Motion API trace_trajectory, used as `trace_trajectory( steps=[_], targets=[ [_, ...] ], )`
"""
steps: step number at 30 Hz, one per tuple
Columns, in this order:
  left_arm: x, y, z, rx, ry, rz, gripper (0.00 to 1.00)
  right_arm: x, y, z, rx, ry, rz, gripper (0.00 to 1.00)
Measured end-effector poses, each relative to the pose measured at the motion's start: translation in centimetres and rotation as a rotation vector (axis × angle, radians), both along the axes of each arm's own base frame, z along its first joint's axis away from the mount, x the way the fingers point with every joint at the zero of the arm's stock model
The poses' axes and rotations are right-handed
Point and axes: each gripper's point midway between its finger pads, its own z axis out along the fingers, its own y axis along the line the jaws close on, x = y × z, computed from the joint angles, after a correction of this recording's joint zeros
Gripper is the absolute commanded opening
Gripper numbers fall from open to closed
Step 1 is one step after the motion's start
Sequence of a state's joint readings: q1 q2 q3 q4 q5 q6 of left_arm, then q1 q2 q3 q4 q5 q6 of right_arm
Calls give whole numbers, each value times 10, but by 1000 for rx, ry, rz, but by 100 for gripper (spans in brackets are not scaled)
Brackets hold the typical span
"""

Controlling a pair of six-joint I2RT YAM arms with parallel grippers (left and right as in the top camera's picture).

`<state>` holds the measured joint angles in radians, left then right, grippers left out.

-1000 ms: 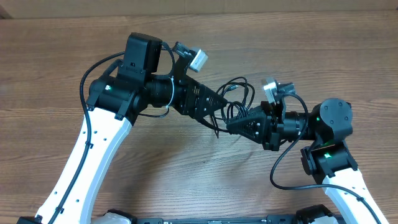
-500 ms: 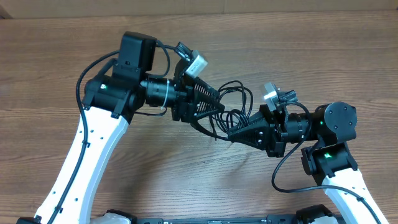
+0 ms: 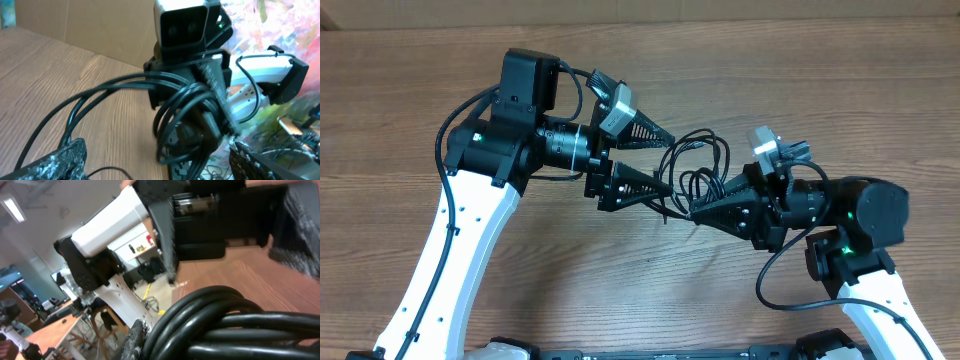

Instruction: Untangle cables

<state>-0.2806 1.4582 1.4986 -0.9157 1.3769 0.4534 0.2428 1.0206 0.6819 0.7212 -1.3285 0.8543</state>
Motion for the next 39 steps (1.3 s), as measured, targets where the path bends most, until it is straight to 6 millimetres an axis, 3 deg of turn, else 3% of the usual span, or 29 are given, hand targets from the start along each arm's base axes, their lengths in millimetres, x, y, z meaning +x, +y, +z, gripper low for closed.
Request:
trace_trajectory(
  steps=[6,12,23,29,32,34,35,38,39],
  targets=[
    [-6,-2,4,-36,-60,-39,86,-12,1,14,29,-23,30,8],
    [-27,-16,11,-88,-113,-140,72,-28,8,15,23,-26,102,8],
    [-38,-21,15,-124,-144,-191,48,-29,9,14,17,-16,112,8],
    [-49,-29,14,-122,-140,-227,45,-30,8,13,13,-15,118,8],
    [-49,-30,12,-114,-138,-228,32,-31,8,13,12,-16,120,8],
    [-50,-31,12,-111,-141,-229,9,-31,8,13,12,-16,119,8],
    [-51,-32,11,-109,-144,-230,4,-31,8,13,12,-16,120,8],
    [-50,-32,10,-105,-150,-227,4,-31,8,13,12,-15,120,8],
    [-50,-32,10,-104,-150,-226,4,-31,8,13,12,-15,120,16]
  ],
)
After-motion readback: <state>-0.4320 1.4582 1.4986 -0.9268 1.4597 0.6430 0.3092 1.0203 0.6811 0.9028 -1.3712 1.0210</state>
